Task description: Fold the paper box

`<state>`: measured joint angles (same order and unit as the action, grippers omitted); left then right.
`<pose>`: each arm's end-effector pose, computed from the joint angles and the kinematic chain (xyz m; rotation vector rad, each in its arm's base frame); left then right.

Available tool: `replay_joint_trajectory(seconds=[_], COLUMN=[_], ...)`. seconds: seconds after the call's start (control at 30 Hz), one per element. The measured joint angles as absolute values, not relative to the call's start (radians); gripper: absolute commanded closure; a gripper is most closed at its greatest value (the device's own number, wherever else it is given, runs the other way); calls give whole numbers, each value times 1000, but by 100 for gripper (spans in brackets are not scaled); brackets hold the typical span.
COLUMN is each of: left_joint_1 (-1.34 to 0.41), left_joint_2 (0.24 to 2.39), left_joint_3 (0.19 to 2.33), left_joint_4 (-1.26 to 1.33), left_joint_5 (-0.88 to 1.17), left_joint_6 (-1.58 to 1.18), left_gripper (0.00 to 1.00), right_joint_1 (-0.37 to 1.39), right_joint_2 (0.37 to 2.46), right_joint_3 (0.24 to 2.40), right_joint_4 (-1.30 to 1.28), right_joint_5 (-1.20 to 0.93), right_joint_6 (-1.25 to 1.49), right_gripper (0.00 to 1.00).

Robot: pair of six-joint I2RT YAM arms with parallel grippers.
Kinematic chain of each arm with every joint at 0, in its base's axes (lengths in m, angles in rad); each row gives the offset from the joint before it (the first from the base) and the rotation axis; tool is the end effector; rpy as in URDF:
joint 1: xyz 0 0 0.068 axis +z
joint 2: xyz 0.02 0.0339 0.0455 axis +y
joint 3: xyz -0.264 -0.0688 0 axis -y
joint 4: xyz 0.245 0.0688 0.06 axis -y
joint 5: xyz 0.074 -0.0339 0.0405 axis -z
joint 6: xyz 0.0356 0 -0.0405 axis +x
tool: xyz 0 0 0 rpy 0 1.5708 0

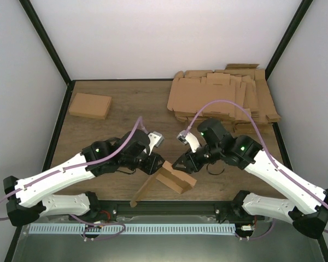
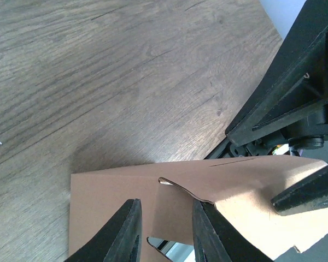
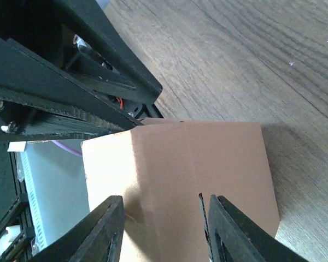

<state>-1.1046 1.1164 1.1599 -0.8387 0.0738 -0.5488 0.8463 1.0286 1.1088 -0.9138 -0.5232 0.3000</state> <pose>0.0979 -0.2003 0.3431 0.7348 2.4359 -0.8282 0.1150 0.1568 0.3415 -0.9500 2.4051 1.1174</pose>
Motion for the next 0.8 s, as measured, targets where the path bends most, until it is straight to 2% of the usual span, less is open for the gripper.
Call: replay_joint_trajectory(seconds=[0.23,0.5,0.8], left_joint_1=[-1098,-1074,-962], left_joint_2=[1140,1155,1110], left_joint_3=[1159,1155,1139], left_joint_4=[-838,-828,-823], left_joint_5=[92,102,112], left_joint_6=[-542,-542,-546], left_gripper=[71,72,71], right_joint_1=[846,846,882], right_joint_2=[1031,1034,1050], right_joint_3=[1094,1081,1077], right_joint_4=[-913,-904,-903], right_joint_5=[-538,-521,-429], right_joint_6=[284,278,273], right_gripper=[50,52,57])
